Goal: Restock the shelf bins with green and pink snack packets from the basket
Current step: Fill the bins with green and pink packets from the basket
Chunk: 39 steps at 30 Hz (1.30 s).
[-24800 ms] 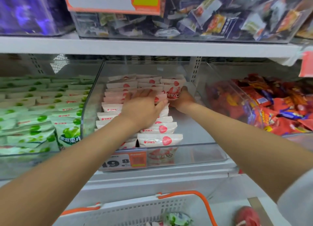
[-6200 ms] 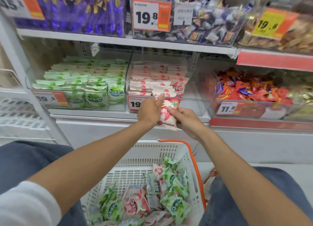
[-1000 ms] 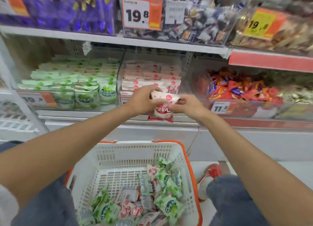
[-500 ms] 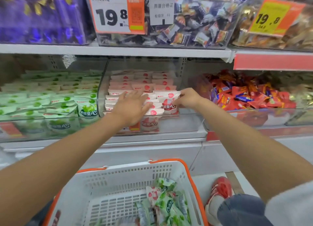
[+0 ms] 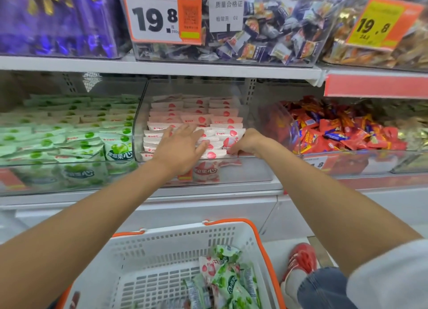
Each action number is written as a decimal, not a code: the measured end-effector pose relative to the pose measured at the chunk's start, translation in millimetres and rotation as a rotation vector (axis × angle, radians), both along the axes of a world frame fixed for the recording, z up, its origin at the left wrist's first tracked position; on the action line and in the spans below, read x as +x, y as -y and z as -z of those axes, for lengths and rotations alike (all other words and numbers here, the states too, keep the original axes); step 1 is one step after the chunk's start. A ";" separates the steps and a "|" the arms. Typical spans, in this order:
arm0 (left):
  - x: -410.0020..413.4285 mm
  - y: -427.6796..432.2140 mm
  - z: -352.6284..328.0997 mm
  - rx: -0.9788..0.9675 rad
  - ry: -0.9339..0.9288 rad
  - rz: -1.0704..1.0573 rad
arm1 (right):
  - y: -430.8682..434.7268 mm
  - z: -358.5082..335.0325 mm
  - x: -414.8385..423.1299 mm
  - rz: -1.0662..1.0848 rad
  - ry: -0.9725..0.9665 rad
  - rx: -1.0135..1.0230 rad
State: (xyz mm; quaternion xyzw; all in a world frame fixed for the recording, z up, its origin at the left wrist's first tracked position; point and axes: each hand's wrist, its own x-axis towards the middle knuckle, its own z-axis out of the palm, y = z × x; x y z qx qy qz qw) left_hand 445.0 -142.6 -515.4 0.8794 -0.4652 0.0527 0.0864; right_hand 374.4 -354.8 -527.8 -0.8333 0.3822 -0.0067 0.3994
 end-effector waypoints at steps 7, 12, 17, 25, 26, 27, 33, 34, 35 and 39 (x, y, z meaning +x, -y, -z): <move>-16.8 -5.6 -8.4 -0.229 0.116 -0.032 | -16.5 -18.1 -18.2 0.074 0.182 -0.319; -70.6 -34.6 -6.1 -0.446 -0.099 -0.048 | -92.9 -23.4 -66.3 -0.022 0.504 -0.572; -102.7 -98.6 69.4 -0.030 -0.531 -0.299 | -170.8 62.7 -119.5 -0.253 0.283 -0.311; -119.8 -196.7 215.7 0.612 -0.797 -0.375 | -241.9 205.3 -157.5 -0.763 -0.450 -0.176; -123.1 -198.0 229.2 0.624 -0.833 -0.356 | -245.4 213.8 -155.8 -0.795 -0.472 -0.209; -127.9 -197.8 239.8 0.638 -0.863 -0.332 | -247.0 222.2 -153.5 -0.809 -0.492 -0.242; -163.3 -198.6 310.1 0.651 -1.009 -0.225 | -241.3 232.1 -150.9 -0.743 -0.509 -0.162; -166.6 -197.1 314.3 0.634 -1.004 -0.220 | -238.4 231.8 -152.1 -0.729 -0.508 -0.142; -166.8 -195.4 316.5 0.610 -0.953 -0.223 | -235.5 232.7 -153.6 -0.715 -0.509 -0.128; -156.9 -189.2 310.1 0.482 -0.915 -0.267 | -225.2 239.2 -156.6 -0.651 -0.508 -0.084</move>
